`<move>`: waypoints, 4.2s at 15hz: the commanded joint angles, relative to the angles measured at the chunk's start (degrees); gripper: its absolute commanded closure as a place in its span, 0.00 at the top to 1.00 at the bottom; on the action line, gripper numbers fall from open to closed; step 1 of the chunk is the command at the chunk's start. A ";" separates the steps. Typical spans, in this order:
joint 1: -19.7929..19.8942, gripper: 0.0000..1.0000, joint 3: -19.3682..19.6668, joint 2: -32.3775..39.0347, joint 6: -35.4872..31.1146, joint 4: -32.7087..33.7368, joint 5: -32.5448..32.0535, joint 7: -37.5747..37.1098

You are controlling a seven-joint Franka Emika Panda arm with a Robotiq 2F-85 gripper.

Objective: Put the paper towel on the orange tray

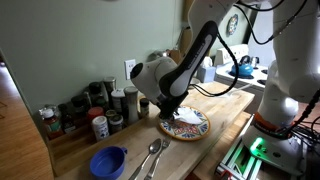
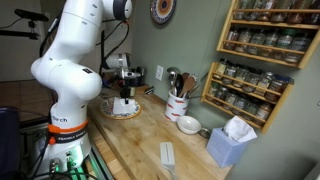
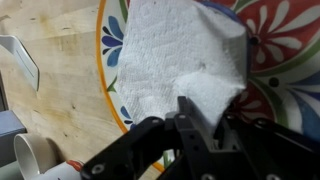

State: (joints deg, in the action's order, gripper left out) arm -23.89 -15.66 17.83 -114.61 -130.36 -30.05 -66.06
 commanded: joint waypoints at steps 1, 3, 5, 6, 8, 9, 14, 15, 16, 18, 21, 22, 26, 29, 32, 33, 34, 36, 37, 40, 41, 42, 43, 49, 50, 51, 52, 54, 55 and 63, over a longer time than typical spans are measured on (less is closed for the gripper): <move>-0.14 0.56 -0.42 -5.98 -4.30 -4.88 0.59 1.67; -0.10 0.72 -0.73 -8.48 -4.35 -6.45 0.65 2.75; 0.27 0.87 -1.00 -10.64 -3.78 -7.89 0.80 4.08; 0.39 0.96 -1.15 -11.32 -3.13 -8.29 0.95 4.97; 0.60 1.00 -1.40 -12.13 -2.79 -8.84 1.23 6.42; 0.77 1.00 -1.51 -12.48 -4.54 -9.44 1.06 7.49; 1.84 1.00 -0.93 -10.75 -2.57 -10.54 3.97 11.53; 2.22 1.00 -0.64 -10.18 -1.87 -11.00 4.29 11.81; 2.69 1.00 -0.39 -9.67 -2.39 -11.54 4.92 12.51; 4.05 1.00 -0.11 -10.19 -10.42 -14.00 6.00 15.14; 5.43 1.00 0.12 -10.85 -21.00 -16.38 9.56 19.40; 5.98 1.00 0.21 -11.18 -24.42 -17.32 11.34 21.49; 7.40 1.00 0.20 -13.11 -35.97 -21.76 20.49 29.59; 7.63 1.00 0.24 -16.87 -40.11 -25.57 25.78 33.10; 7.47 1.00 0.23 -20.65 -39.32 -28.01 27.17 33.14; 7.46 1.00 -0.07 -22.01 -39.33 -28.76 28.85 33.90; 7.38 1.00 -0.27 -23.20 -39.79 -29.48 30.47 34.78; 7.05 1.00 -0.57 -23.52 -38.57 -26.75 34.18 36.40; 6.59 1.00 -0.77 -25.06 -38.74 -26.93 36.97 37.69; 6.07 1.00 -1.44 -29.38 -38.55 -28.42 40.64 38.41; 5.81 1.00 -1.52 -29.66 -38.47 -27.97 41.89 39.02; 5.58 1.00 -1.75 -30.07 -36.75 -27.37 43.05 38.32; 5.73 1.00 -2.17 -31.12 -33.01 -27.16 43.30 36.37; 4.89 1.00 -7.41 -45.31 -14.70 -27.10 39.93 26.68; 4.51 1.00 -8.04 -48.01 -12.56 -26.94 39.81 26.22; 3.49 1.00 -8.19 -52.72 -11.87 -29.57 40.48 26.62; 3.09 1.00 -8.42 -55.65 -9.96 -29.40 40.23 26.95; 2.90 1.00 -8.46 -60.07 -6.99 -28.89 38.57 28.93; 3.13 1.00 -8.43 -61.77 -6.04 -28.47 37.47 29.92; 4.50 1.00 0.39 -65.19 -7.76 -26.93 34.86 53.67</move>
State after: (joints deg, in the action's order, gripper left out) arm -20.04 -19.44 -47.64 -122.41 -156.89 4.76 -20.69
